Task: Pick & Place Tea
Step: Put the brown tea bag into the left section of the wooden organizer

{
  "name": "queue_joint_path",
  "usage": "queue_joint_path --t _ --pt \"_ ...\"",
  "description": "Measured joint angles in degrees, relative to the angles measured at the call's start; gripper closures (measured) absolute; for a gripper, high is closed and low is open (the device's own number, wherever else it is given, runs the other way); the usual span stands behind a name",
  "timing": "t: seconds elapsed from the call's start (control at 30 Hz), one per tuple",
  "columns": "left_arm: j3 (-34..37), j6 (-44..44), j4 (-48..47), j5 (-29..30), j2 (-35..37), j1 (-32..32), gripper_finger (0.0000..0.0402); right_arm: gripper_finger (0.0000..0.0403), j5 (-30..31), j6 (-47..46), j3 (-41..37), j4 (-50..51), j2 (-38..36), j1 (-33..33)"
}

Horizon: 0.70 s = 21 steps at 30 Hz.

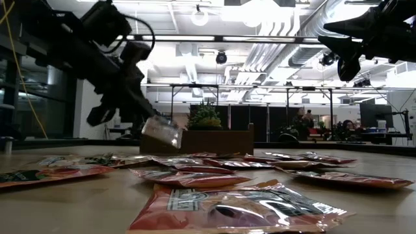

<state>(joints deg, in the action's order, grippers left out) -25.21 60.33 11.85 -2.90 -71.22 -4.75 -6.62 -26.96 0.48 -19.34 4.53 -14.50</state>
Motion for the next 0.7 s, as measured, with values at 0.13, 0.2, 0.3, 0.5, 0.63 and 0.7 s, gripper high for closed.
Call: queue_joint_path --t 0.13,0.2,0.3,0.5,0.63,0.7 --pt "-0.74 -6.67 0.01 0.03 2.35 0.00 0.0401 0.0279 0.01 0.00 0.01 0.05 -0.01 0.00" --pt "-1.05 -9.74 -0.42 0.23 3.43 0.36 0.0401 0.0279 0.01 -0.01 -0.01 0.10 0.00 0.01" --pt "-1.09 -13.71 -0.14 0.87 5.04 0.83 0.0401 0.0279 -0.01 0.00 -0.01 0.22 0.01 0.02" --pt "-1.09 -20.27 0.19 2.38 7.67 0.76 0.0401 0.0279 0.01 0.00 0.00 0.25 0.01 0.01" --pt "-1.11 -27.14 0.85 3.00 9.62 0.76 0.0401 0.0279 -0.01 -0.02 0.01 0.25 0.01 0.00" --pt "-1.11 -31.85 0.83 3.44 10.32 0.76 0.0401 0.0279 0.01 0.00 0.00 0.27 0.01 0.01"
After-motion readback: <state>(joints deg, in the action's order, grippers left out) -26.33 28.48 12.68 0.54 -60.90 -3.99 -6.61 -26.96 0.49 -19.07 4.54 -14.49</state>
